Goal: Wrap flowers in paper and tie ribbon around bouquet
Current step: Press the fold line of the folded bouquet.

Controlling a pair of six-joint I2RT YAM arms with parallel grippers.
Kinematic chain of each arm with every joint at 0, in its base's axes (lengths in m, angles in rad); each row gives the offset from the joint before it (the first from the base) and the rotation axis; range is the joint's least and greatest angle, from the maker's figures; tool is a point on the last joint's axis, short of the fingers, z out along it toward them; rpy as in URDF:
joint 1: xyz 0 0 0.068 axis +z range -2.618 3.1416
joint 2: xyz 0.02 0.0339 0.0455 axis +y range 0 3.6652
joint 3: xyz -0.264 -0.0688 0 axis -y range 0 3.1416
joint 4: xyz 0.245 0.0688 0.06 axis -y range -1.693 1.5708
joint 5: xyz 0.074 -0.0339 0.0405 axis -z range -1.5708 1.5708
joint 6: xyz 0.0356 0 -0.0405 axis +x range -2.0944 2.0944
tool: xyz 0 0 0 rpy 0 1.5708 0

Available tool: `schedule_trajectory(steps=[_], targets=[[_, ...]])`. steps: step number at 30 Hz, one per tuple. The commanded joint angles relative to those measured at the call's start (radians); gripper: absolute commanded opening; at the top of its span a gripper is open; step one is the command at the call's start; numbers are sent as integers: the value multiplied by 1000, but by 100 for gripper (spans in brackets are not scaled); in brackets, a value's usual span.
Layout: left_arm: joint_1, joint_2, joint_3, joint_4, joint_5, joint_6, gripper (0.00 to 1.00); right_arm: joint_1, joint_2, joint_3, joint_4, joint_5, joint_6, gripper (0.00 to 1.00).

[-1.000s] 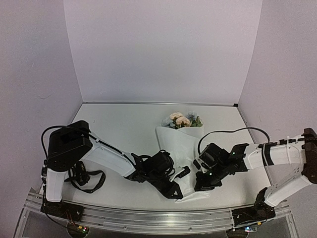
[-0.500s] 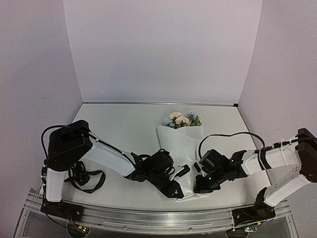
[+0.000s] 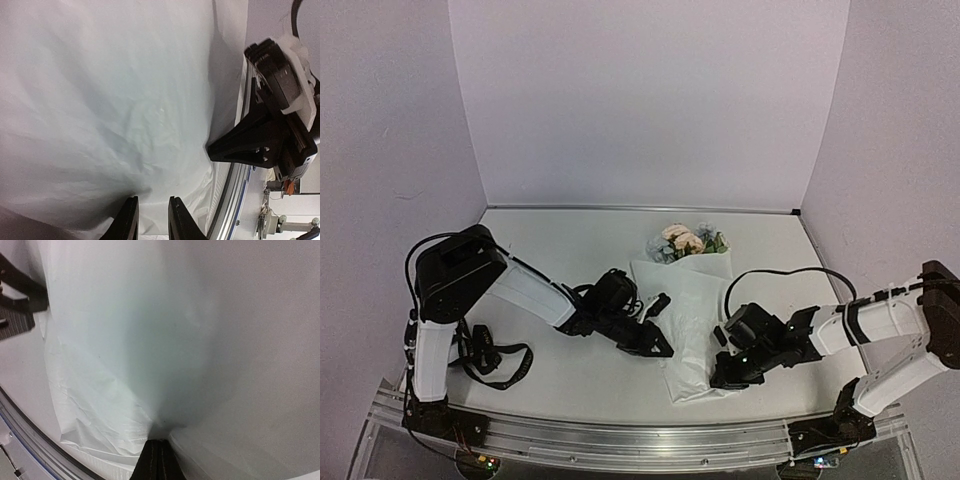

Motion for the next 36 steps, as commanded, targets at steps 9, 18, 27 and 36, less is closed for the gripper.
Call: schedule_trajectory(steps=[9,18,27,36], targets=[[184,99,110,-7,82,-69,24,-6,-6,-50,-70,48,14,0],[352,226,345,-149,141,-50,25,-5,-24,-63,-70,53,18,0],[468,371,675,-337,181,17,25,-6,-42,-54,-70,52,35,0],[480,267,750,-459,115,118,30,-57,-118,59,-140,-12,77,6]])
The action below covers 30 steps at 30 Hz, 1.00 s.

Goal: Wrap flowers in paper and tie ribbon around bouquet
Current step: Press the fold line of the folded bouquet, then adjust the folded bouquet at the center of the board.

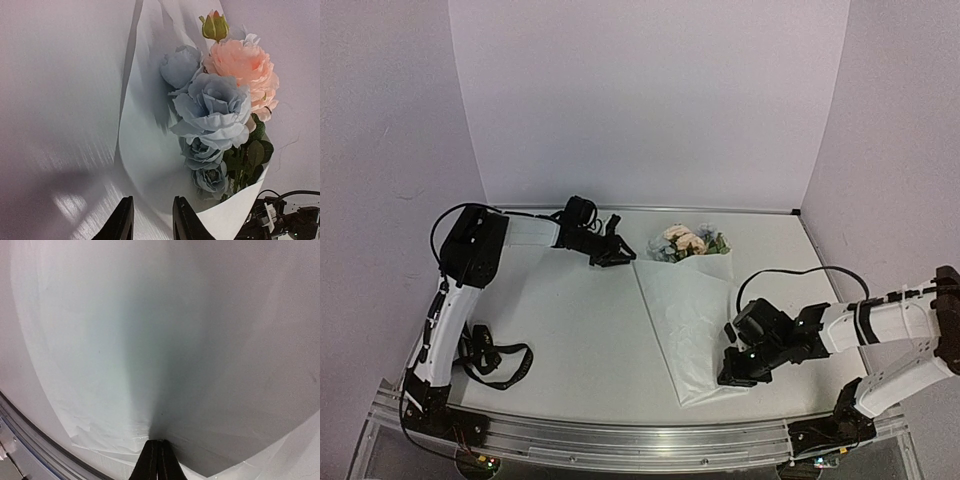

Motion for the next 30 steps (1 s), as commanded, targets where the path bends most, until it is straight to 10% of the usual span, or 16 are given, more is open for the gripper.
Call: schedule_trajectory(steps=[1,15,30], targets=[[-9,-138,-15,-72,-55,68,31,-48,-64,84,-86,-27,33,9],[-173,-593,-512,-1,-263,-9,40,-236,-134,93,-319,-107,-123,62],[-294,-705,-801,169,-237,-151,40,-289,-2,36,-164,-118,-125,40]])
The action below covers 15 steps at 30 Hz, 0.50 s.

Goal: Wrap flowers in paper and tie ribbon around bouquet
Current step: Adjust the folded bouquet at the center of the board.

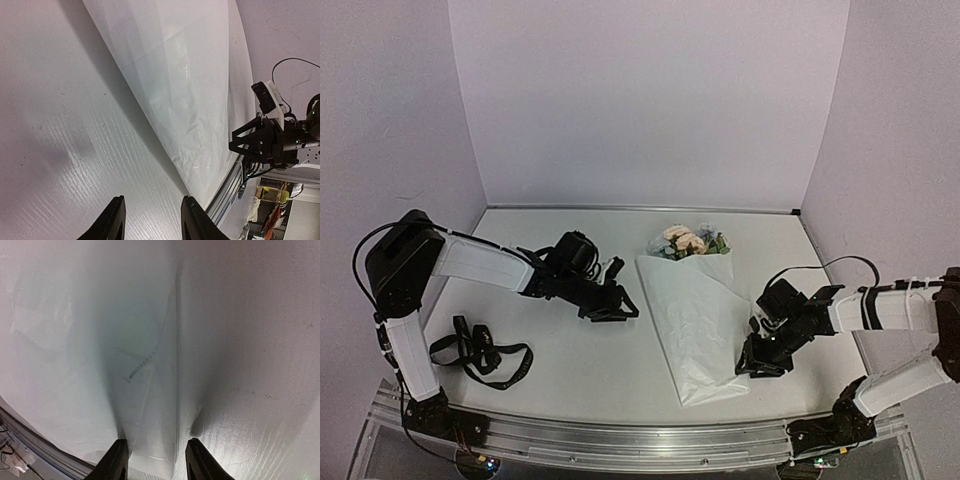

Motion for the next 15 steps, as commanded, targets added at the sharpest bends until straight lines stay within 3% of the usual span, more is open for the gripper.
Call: schedule_trajectory(steps=[1,7,15], targets=[[5,-74,-24,90,-3,-35,40,-9,44,-5,89,-5,-3,36],[5,-82,-37,84,-4,-34,39,-9,149,50,169,-37,40,19],[13,-117,-32,4,-80,3,40,-11,270,178,191,-38,55,13]])
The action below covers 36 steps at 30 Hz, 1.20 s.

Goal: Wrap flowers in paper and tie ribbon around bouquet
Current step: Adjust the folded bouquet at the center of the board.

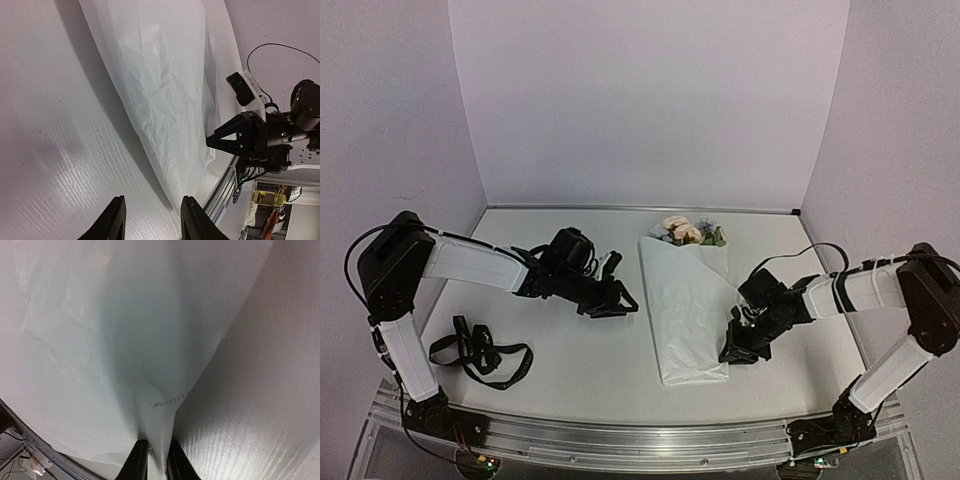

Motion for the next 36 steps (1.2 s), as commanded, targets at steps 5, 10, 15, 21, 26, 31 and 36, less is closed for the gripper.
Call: schedule_trajectory(steps=[5,10,15,21,26,31,36], targets=[[28,-122,-22,-99,-165,30,41,-6,107,153,6,12,3,14],[37,-188,-48,-146,-229,41,42,-6,89,174,-24,4,9,23],[37,-233,-79,-173,-271,35,43,-4,31,171,-44,-8,12,40],[37,-288,-119,-205,-360,-6,44,-4,-48,149,-56,-8,4,53],[37,-350,-157,-276,-516,-71,46,-4,-104,134,-77,-2,-19,59],[37,-437,-211,-438,-731,-213,50,-3,-174,129,-136,10,-56,63],[36,-547,-295,-623,-871,-404,53,4,-249,152,-254,21,-122,65]])
